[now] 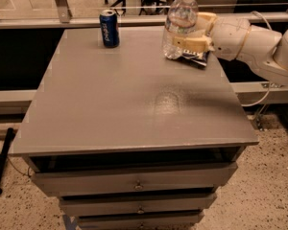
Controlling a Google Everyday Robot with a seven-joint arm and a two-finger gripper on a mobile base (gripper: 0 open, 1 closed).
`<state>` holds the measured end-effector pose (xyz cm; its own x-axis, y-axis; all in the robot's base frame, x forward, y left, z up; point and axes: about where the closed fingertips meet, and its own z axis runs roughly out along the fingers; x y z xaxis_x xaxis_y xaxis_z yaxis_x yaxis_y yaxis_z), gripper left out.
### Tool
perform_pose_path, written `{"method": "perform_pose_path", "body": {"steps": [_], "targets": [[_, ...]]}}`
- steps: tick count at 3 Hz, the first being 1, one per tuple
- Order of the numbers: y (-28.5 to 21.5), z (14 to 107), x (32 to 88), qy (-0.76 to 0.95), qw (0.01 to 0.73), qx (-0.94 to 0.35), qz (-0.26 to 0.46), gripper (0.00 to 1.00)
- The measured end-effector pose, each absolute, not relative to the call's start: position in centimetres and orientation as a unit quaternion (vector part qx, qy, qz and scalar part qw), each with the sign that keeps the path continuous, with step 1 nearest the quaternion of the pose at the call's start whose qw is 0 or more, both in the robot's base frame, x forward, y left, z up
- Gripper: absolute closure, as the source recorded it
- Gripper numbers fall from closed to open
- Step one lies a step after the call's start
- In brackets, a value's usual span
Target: Move water bottle near pepsi can
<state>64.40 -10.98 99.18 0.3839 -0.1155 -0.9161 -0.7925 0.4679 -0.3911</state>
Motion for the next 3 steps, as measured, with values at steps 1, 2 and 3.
{"method": "perform_pose_path", "body": {"steps": [1, 2, 3], "targets": [[-11.6, 100.1, 69.6, 0.497, 0.705, -0.446, 0.236, 1.00], [-10.0, 99.8, 74.8, 0.512, 0.687, -0.453, 0.244, 1.00], [-8.0, 98.7, 78.0, 0.540, 0.653, -0.474, 0.242, 1.00]]}}
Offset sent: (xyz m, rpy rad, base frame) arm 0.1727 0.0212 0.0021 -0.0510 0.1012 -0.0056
